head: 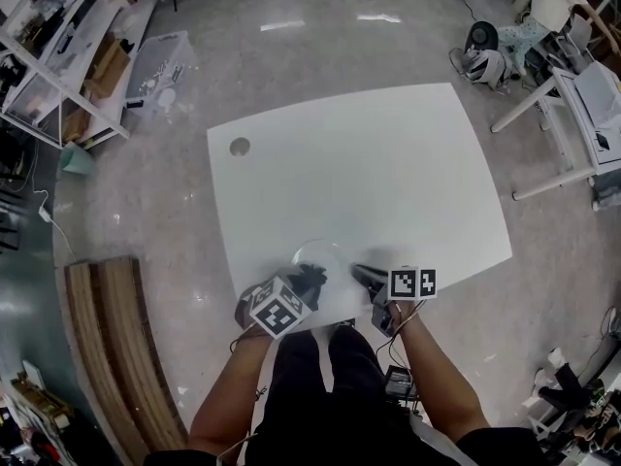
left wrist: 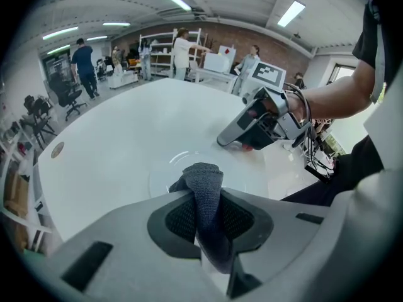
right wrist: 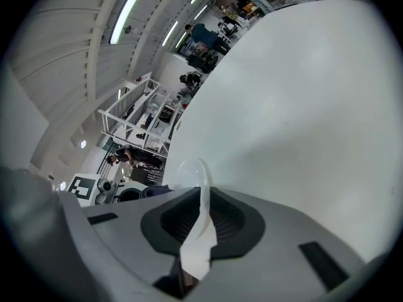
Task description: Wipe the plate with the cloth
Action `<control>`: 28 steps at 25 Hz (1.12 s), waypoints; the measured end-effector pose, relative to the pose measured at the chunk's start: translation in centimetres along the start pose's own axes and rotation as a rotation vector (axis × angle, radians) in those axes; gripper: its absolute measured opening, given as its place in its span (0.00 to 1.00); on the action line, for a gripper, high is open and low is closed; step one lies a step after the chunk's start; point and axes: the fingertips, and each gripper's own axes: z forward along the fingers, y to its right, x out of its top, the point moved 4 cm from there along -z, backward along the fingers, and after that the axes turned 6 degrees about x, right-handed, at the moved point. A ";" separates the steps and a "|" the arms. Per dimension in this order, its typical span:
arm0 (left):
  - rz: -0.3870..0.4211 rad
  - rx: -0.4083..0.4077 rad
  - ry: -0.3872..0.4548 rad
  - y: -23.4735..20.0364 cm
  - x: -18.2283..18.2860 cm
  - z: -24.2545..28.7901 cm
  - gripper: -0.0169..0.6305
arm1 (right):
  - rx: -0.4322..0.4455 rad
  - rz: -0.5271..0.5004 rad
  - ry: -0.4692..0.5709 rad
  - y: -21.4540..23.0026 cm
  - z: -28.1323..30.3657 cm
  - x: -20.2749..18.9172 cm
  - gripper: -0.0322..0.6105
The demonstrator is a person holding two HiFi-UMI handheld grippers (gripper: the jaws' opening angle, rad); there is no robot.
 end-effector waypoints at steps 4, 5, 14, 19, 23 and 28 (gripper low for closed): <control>0.001 0.000 0.005 0.0 0.5 -0.3 0.11 | 0.000 0.001 0.045 0.0 -1.5 1.0 0.08; -0.004 -0.001 0.018 0.0 0.8 -0.7 0.11 | 0.012 0.000 0.063 -0.2 -2.0 1.2 0.08; -0.253 -0.133 0.542 -0.7 3.3 -9.9 0.11 | 0.299 -0.313 0.230 -9.3 -7.8 1.9 0.07; -0.436 -0.158 0.812 0.2 3.1 -15.1 0.11 | 0.344 -0.551 0.297 -15.2 -10.0 1.4 0.06; -0.428 -0.150 0.790 2.1 2.5 -15.1 0.11 | 0.361 -0.613 0.296 -17.1 -10.2 1.3 0.06; -0.404 -0.166 0.777 3.7 2.7 -15.0 0.11 | 0.395 -0.624 0.300 -17.4 -10.5 1.0 0.06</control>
